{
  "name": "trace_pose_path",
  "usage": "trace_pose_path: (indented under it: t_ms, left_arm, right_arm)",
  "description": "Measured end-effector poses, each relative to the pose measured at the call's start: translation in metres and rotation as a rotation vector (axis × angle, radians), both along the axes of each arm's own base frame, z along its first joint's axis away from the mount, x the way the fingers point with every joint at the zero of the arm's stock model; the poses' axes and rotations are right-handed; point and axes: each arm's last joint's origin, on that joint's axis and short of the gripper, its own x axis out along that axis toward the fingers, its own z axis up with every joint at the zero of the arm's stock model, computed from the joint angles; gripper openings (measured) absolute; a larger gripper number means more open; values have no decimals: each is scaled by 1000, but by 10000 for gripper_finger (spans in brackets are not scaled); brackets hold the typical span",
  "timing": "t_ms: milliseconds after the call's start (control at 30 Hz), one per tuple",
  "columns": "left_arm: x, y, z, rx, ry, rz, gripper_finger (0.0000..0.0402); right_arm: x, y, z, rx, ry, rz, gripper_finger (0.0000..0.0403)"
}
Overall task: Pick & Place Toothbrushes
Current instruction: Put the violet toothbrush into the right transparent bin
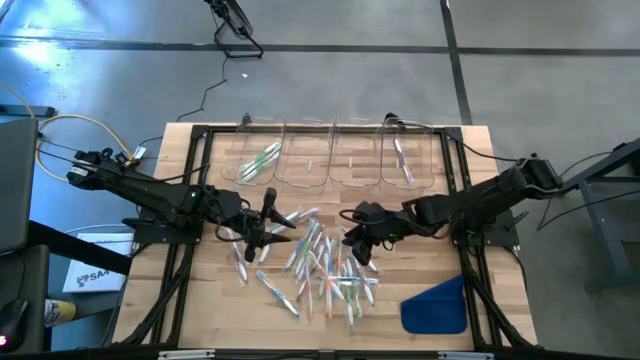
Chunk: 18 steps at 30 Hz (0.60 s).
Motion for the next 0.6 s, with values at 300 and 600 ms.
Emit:
trace_pose_path:
  t_ms: [300,600]
  left_arm:
    - [0,0,0,0,0,0,159]
    - [0,0,0,0,0,0,159]
  right_arm:
    - [-1,-12,-4,-40,49,-62,106]
    - [1,-21,-4,-50,52,-69,106]
